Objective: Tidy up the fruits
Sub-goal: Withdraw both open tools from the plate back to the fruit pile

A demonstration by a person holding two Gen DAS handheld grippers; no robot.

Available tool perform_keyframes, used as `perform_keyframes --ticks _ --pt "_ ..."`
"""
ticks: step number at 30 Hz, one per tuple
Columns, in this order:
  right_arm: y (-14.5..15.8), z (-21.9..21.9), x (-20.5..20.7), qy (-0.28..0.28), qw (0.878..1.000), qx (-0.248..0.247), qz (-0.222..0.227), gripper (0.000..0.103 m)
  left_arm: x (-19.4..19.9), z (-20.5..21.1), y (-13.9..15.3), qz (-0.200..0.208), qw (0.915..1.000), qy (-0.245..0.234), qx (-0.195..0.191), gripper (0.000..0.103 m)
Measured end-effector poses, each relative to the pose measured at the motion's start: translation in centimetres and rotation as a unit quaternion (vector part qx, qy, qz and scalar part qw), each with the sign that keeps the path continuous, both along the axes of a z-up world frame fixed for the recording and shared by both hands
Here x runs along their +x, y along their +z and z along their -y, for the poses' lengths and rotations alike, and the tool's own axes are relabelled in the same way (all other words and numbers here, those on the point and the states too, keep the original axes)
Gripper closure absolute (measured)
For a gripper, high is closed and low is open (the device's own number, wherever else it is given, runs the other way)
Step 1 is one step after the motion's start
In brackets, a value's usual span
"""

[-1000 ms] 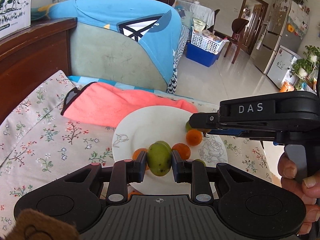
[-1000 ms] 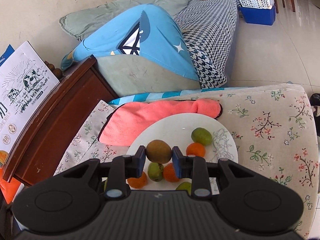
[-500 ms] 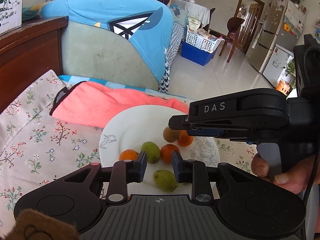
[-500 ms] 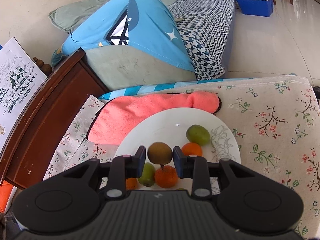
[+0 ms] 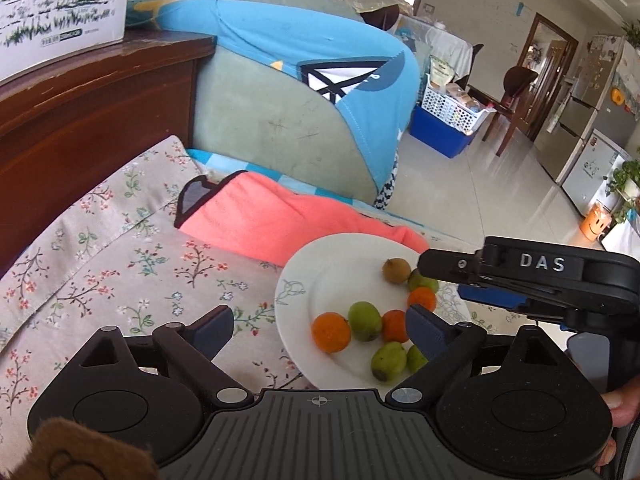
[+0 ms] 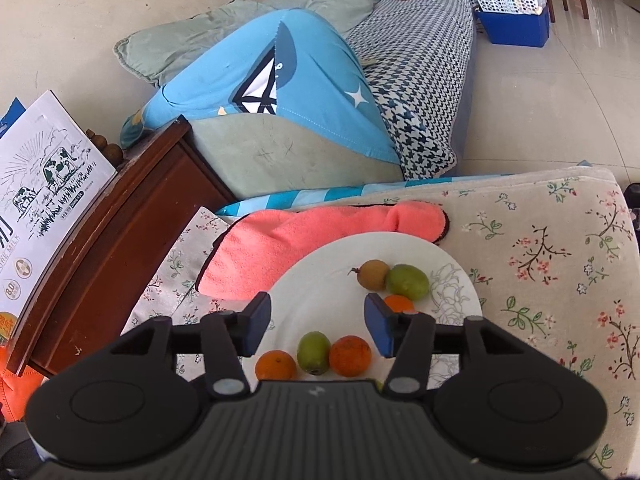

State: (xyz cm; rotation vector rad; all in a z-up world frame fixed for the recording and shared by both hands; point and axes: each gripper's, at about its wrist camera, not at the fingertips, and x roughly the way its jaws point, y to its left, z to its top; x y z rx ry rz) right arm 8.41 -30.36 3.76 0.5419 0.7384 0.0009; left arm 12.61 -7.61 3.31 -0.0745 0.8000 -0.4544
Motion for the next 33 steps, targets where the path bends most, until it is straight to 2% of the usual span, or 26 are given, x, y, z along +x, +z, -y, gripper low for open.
perform_keyframes --ticks 4,6,10,17,26,33 --pt "-0.1 -0.5 -0.6 0.0 1.0 -0.012 -0.011 0.037 0.2 -1.1 -0.2 -0.011 0.9997 0.021 0.005 0.008" --pt "-0.2 -0.9 -1.0 0.006 1.0 -0.022 -0.009 0.037 0.1 -2.0 -0.2 -0.007 0.9993 0.037 0.0 0.008" --pt "-0.1 -1.7 -1.9 0.018 0.999 -0.044 -0.008 0.036 0.4 -3.7 0.1 -0.024 0.9983 0.051 -0.013 0.008" --pt "-0.2 -2.8 -3.5 0.039 0.998 -0.051 -0.012 0.034 0.3 -6.3 0.7 -0.027 0.9972 0.066 -0.023 0.008" --pt "-0.8 -5.9 -5.6 0.104 0.992 -0.071 -0.008 0.034 -0.2 -6.6 0.0 -0.013 0.9971 0.068 0.032 0.008" --pt "-2.5 -9.3 -7.3 0.158 0.983 -0.09 -0.024 0.034 0.2 -6.1 -1.5 -0.043 0.9948 0.065 0.065 0.008"
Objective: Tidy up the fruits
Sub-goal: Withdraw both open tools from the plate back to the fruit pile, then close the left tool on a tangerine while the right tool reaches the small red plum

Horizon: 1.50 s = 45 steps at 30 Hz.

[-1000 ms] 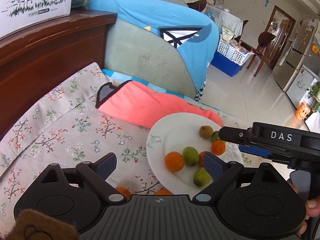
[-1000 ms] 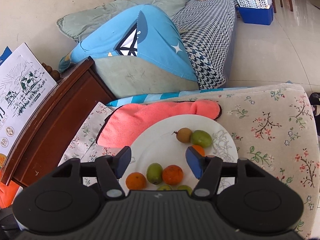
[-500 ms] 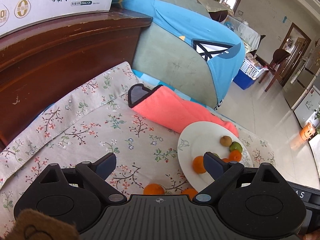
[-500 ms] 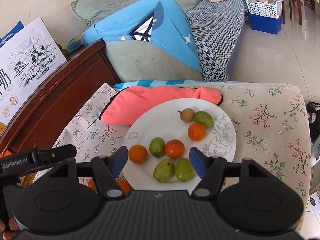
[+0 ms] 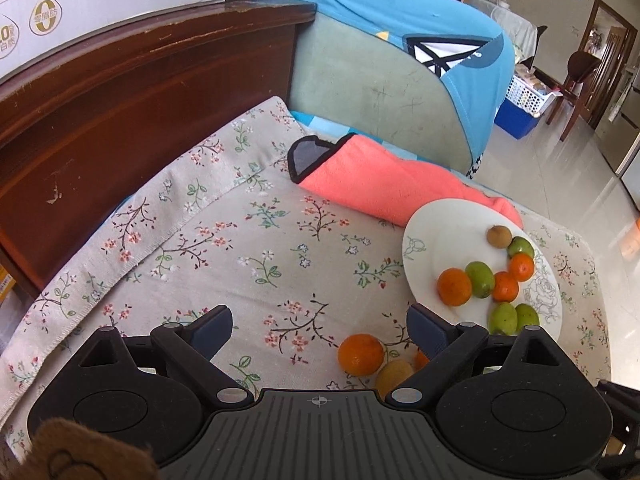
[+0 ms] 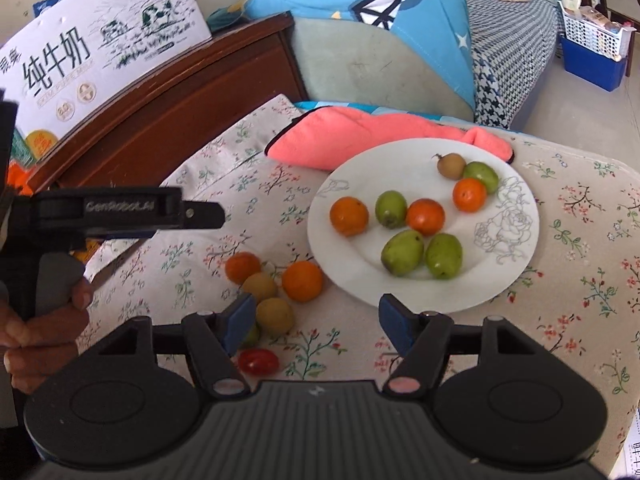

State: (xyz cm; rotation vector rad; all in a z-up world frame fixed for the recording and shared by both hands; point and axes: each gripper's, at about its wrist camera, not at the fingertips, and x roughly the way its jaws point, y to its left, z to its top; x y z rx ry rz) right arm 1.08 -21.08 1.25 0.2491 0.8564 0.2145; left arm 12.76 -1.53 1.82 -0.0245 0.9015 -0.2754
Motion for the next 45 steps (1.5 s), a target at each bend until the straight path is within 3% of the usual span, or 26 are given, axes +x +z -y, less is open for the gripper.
perform_keyframes --ticks 11,34,39,45 --pt "-1.9 -3.6 -1.6 0.035 0.999 -0.03 -0.013 0.036 0.9 0.9 -2.0 -0.044 0.9989 0.002 0.013 0.008" --pt "-2.9 -5.3 -1.3 0.047 0.996 -0.07 0.008 0.071 1.8 2.5 -4.2 -0.061 0.9973 0.015 0.037 0.01" --pt "-2.8 -5.3 -1.4 0.048 0.997 -0.068 0.006 0.072 1.4 2.5 -4.3 -0.048 0.9981 0.012 0.037 0.021" --pt "-2.8 -5.2 -1.2 0.046 0.997 -0.069 0.001 0.072 0.7 2.9 -4.3 -0.021 0.9977 0.002 0.065 0.042"
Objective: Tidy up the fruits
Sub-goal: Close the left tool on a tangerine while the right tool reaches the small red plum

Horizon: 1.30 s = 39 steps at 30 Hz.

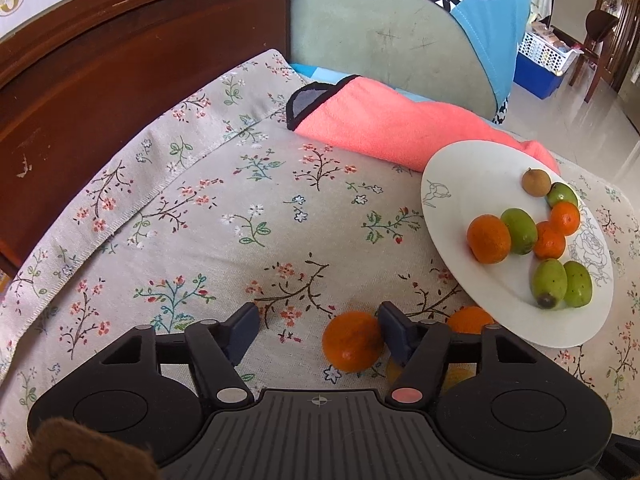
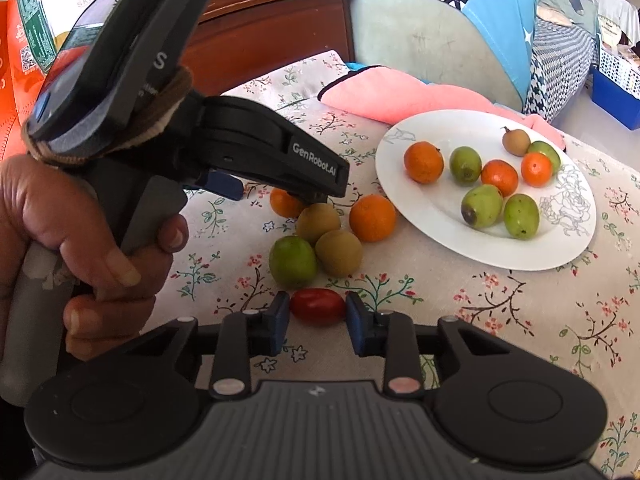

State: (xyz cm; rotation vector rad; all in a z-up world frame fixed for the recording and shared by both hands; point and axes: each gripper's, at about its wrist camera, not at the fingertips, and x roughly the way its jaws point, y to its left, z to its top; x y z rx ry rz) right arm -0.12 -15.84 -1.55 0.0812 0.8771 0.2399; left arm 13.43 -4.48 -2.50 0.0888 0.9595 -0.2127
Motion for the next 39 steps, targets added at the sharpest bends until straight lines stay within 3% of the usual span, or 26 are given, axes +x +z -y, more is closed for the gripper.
perform_keyframes --ticks 2,4,10,14,17,24,30,36,39 --pt "0.0 0.1 0.1 -0.003 1.0 0.001 -0.002 0.072 -0.1 -0.1 0.1 0.005 1.0 -0.003 -0.002 0.057" --pt "0.1 0.2 0.2 -0.008 1.0 0.003 -0.005 0.072 -0.1 -0.3 0.2 0.004 0.9999 -0.001 -0.01 0.063" --pt "0.1 0.7 0.4 -0.019 1.0 0.008 -0.012 0.072 0.1 -1.0 0.3 -0.002 0.9994 0.008 -0.035 0.069" --pt "0.1 0.7 0.4 -0.017 1.0 0.009 -0.013 0.072 0.3 -1.7 0.5 -0.011 0.9979 0.016 -0.062 0.065" --pt "0.1 0.7 0.5 -0.017 1.0 0.009 -0.014 0.072 0.1 -2.3 0.9 -0.008 0.997 0.023 -0.073 0.053" --pt "0.1 0.8 0.5 -0.017 1.0 0.009 -0.014 0.072 -1.3 -1.6 1.1 0.015 0.9988 -0.006 -0.045 0.044" --pt "0.1 0.8 0.5 -0.016 1.0 0.009 -0.013 0.073 -2.0 -0.8 1.0 0.026 0.999 -0.024 -0.027 0.04" --pt "0.1 0.8 0.6 -0.017 1.0 0.009 -0.014 0.073 -1.9 -1.4 0.6 0.017 0.9984 -0.01 -0.054 0.04" --pt "0.1 0.8 0.5 -0.016 1.0 0.009 -0.014 0.072 -2.0 -1.2 0.6 0.027 0.9988 -0.007 -0.041 0.041"
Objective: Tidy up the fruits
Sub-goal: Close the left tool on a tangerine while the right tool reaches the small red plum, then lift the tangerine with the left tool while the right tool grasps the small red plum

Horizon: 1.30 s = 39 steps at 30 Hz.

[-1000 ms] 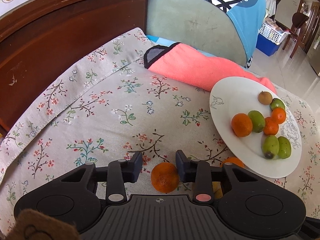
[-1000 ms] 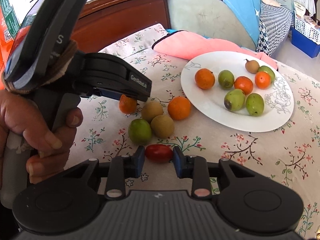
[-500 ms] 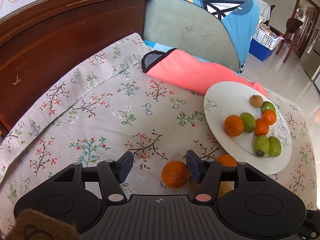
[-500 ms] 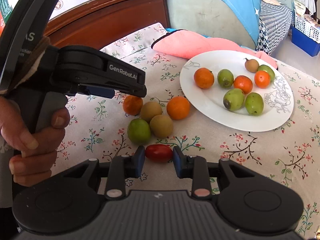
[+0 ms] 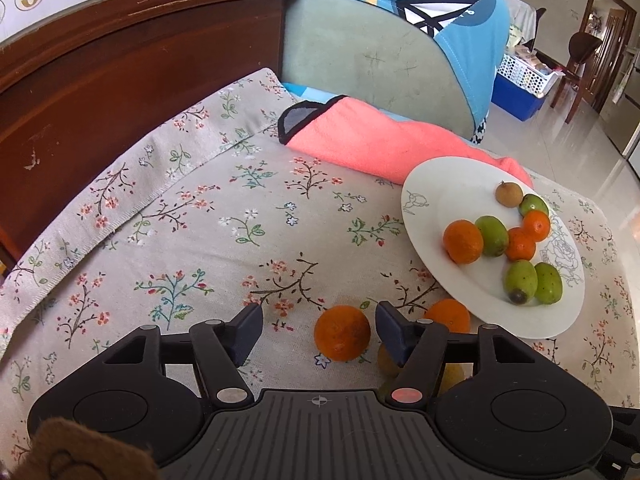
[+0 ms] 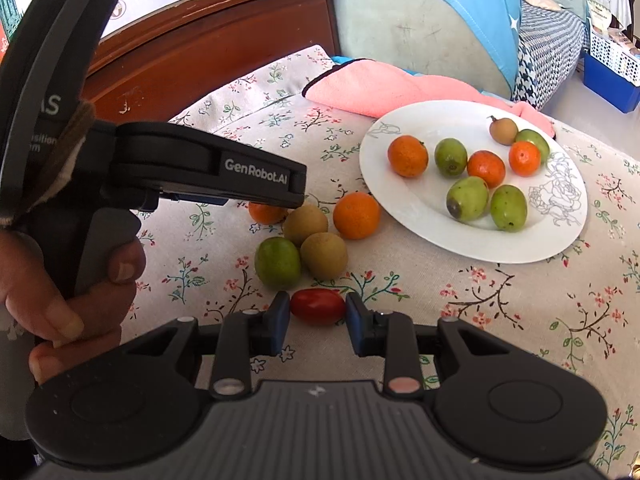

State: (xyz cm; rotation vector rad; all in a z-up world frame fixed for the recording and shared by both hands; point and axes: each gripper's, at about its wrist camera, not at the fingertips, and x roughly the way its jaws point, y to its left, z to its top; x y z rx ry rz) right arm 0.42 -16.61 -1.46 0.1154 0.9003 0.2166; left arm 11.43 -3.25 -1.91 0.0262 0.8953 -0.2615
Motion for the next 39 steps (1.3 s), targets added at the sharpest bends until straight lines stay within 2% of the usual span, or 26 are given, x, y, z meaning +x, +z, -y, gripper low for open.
perform_keyframes --ticks 4,6,8,12,27,35,39 --pt "0.0 0.0 0.0 0.0 1.0 0.0 0.0 0.073 0.1 -0.2 -0.5 -0.013 0.9999 0.004 -0.007 0.046" --pt "0.0 0.0 0.0 -0.001 1.0 0.001 -0.001 0.073 -0.1 -0.3 -0.7 -0.013 0.9998 0.01 -0.006 0.053" --pt "0.0 0.0 0.0 -0.002 1.0 0.001 -0.001 0.072 -0.2 -0.1 -0.6 -0.012 0.9999 0.006 -0.001 0.064" --pt "0.1 0.3 0.1 -0.008 1.0 0.004 -0.001 0.073 -0.1 -0.3 -0.4 -0.015 0.9997 0.007 -0.019 0.075" --pt "2.0 2.4 1.0 -0.045 0.998 0.023 0.025 0.072 0.1 -0.9 1.0 0.009 0.9994 0.019 -0.029 0.077" --pt "2.8 3.4 1.3 -0.06 0.997 0.029 0.034 0.073 0.3 -1.3 1.2 0.01 0.9992 0.022 -0.033 0.079" --pt "2.8 3.4 1.3 -0.06 0.997 0.029 0.034 0.072 0.6 -1.7 0.9 -0.006 0.9985 0.024 -0.048 0.078"
